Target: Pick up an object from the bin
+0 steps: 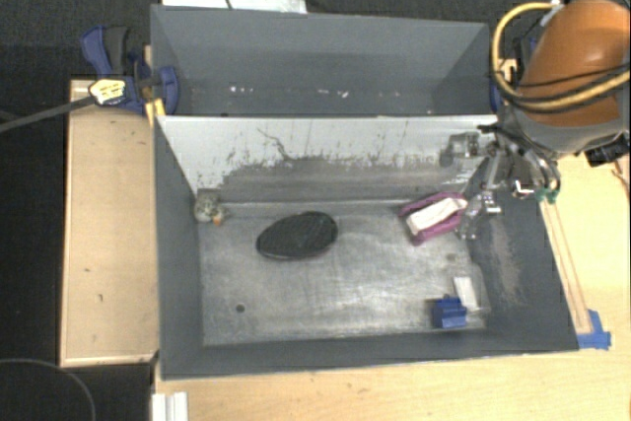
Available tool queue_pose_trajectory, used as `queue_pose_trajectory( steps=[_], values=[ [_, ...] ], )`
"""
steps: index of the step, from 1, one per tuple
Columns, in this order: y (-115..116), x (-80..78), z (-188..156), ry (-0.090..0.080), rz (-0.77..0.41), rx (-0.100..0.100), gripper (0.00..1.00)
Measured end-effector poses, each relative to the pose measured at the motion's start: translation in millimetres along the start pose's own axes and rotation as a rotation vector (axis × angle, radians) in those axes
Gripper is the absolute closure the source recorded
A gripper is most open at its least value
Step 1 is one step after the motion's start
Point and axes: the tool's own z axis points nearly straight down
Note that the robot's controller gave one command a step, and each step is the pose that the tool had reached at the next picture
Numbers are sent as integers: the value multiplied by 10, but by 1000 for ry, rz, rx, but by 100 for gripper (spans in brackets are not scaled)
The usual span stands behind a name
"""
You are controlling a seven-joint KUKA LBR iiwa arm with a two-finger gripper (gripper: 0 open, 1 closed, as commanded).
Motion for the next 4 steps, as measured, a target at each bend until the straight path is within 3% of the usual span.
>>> queue_pose_trajectory(
  steps=[1, 2, 3, 4],
  values=[
    [-341, -69, 1432, -7, -157, 1, 0],
    [-274, -52, 1097, -12, 108, 0, 0],
    [-286, -100, 1064, -12, 102, 1, 0],
    [-236, 0, 1402, -7, 455, -1, 0]
  ],
)
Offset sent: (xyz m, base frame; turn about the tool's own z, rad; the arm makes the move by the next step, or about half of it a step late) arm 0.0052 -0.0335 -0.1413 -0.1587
